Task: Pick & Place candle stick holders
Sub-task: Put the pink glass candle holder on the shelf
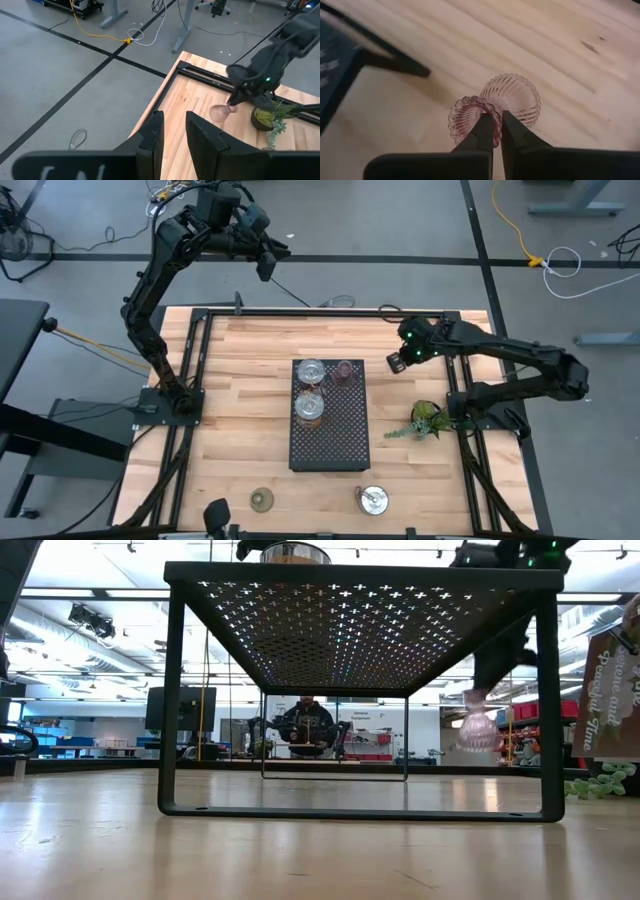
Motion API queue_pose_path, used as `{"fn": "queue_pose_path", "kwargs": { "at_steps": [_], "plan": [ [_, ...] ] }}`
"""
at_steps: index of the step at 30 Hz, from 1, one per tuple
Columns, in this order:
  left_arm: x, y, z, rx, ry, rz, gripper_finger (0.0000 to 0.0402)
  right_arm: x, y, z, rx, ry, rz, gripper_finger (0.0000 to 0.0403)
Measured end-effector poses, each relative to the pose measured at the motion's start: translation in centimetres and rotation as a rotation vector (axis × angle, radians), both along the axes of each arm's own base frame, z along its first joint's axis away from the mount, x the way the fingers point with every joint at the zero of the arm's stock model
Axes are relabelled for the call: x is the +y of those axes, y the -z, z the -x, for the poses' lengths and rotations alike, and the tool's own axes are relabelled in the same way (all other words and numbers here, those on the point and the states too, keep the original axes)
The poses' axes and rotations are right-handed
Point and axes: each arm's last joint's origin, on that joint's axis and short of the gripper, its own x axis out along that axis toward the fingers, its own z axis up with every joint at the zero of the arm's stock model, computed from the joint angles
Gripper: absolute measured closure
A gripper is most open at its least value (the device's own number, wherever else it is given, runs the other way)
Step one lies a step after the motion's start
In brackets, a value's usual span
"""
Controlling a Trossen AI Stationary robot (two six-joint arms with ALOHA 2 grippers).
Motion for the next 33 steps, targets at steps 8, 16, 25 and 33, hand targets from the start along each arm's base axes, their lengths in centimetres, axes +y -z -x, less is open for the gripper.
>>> {"fn": "queue_pose_path", "kwargs": {
  "at_steps": [8,16,25,33],
  "plan": [
    [0.0,0.0,0.0,0.001,0.001,-0.001,0.0317,2.0,-6.8,0.3,-0.125,-0.126,-0.036,0.0401],
    [0.0,0.0,0.0,0.004,0.005,-0.009,0.0317,5.8,-12.4,-0.3,-0.345,-0.268,-0.156,0.0401],
    [0.0,0.0,0.0,0.004,0.005,-0.009,0.0317,10.8,-14.1,-3.5,-0.391,-0.305,-0.167,0.0401],
    [0.0,0.0,0.0,-0.001,-0.002,0.004,0.0317,13.7,-13.4,-8.5,-0.322,-0.445,-0.115,0.0401]
  ]
}}
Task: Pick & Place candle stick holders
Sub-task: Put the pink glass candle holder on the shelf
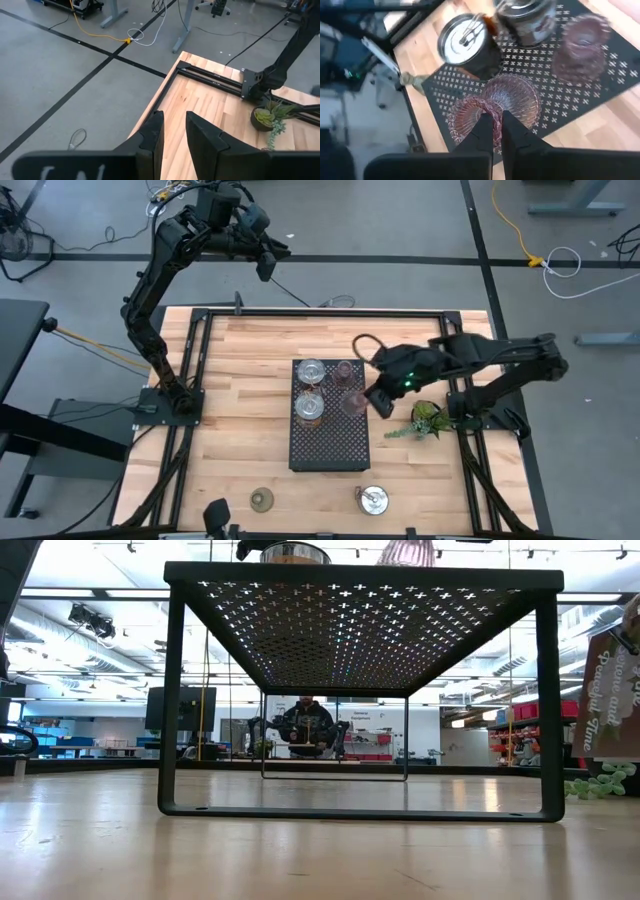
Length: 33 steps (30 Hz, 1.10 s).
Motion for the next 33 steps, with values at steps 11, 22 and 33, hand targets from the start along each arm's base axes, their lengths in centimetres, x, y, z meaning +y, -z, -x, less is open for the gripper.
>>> {"fn": "queue_pose_path", "kwargs": {
  "at_steps": [11,22,33],
  "plan": [
    [0.0,0.0,0.0,-0.006,-0.009,0.018,0.0317,2.0,1.1,-1.5,0.037,-0.124,0.097,0.0401],
    [-0.1,0.1,0.0,0.0,-0.013,0.035,0.0317,2.0,4.2,-3.6,0.055,-0.116,0.149,0.0401],
    [0.1,0.4,0.1,0.04,-0.046,0.002,0.0317,0.3,5.2,-4.0,0.078,-0.063,0.126,0.0401]
  ]
}}
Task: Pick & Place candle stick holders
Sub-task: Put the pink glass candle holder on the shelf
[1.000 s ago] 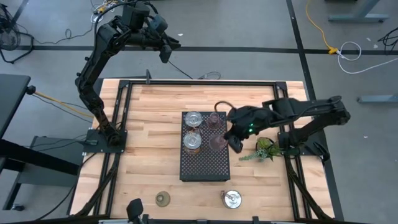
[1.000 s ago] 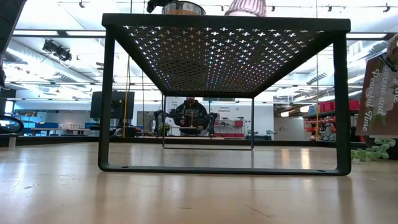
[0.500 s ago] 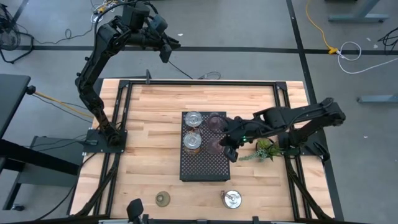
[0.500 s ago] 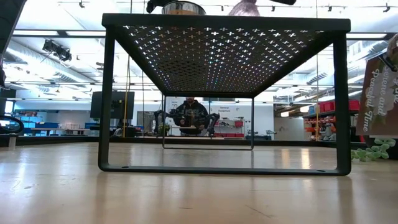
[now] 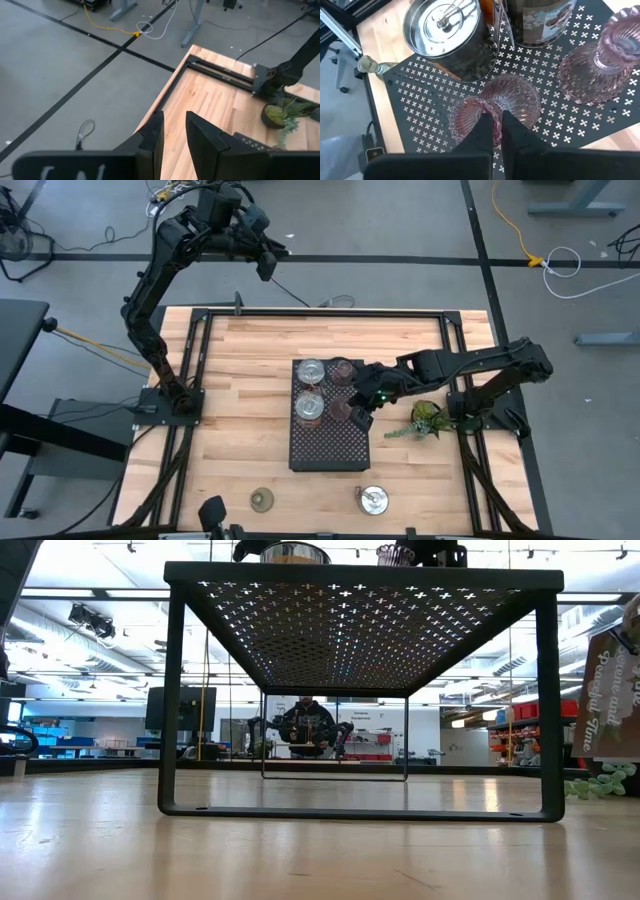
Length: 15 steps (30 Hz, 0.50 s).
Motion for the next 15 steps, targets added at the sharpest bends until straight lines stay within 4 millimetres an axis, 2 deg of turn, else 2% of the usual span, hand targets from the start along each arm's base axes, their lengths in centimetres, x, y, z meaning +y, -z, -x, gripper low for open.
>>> {"fn": "queue_pose_path", "kwargs": {
  "at_steps": [12,15],
  "plan": [
    [-0.03,0.22,0.07,0.024,-0.006,0.005,0.0317,-0.36,0.08,0.05,0.019,-0.029,-0.03,0.0399],
    [-0.03,0.22,0.07,0.026,-0.004,0.0,0.0317,-0.39,0.08,0.05,0.018,-0.021,-0.026,0.0378]
  ]
}}
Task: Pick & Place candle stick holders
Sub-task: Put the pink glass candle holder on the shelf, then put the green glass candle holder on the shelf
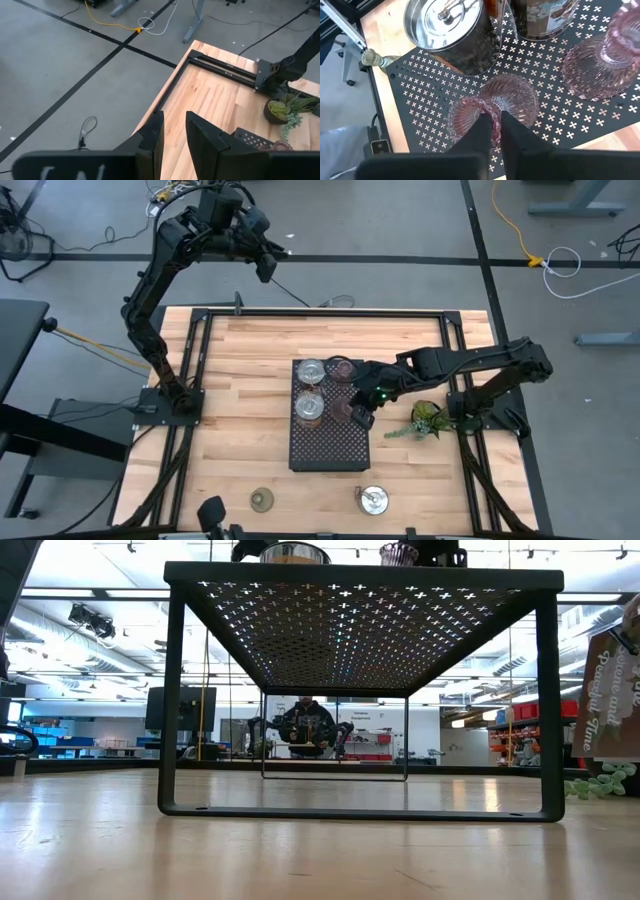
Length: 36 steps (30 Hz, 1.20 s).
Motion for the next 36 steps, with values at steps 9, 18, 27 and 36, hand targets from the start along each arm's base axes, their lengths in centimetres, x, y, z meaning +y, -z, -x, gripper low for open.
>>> {"fn": "queue_pose_path", "kwargs": {
  "at_steps": [9,18,27,36],
  "plan": [
    [0.0,0.0,0.0,0.0,0.001,-0.001,0.0317,-0.1,-0.1,0.0,-0.007,0.016,0.022,0.0327],
    [0.0,0.0,0.0,-0.001,-0.001,0.002,0.0317,-0.3,-0.1,0.0,-0.008,0.03,0.04,0.0324],
    [-3.6,1.0,0.1,0.172,0.101,0.102,0.033,-0.5,-1.1,1.2,-0.022,0.05,0.022,0.0323],
    [-17.2,-1.2,2.4,0.183,0.282,0.249,0.0387,-0.8,-3.9,6.4,-0.027,0.177,0.114,0.0323]
  ]
}}
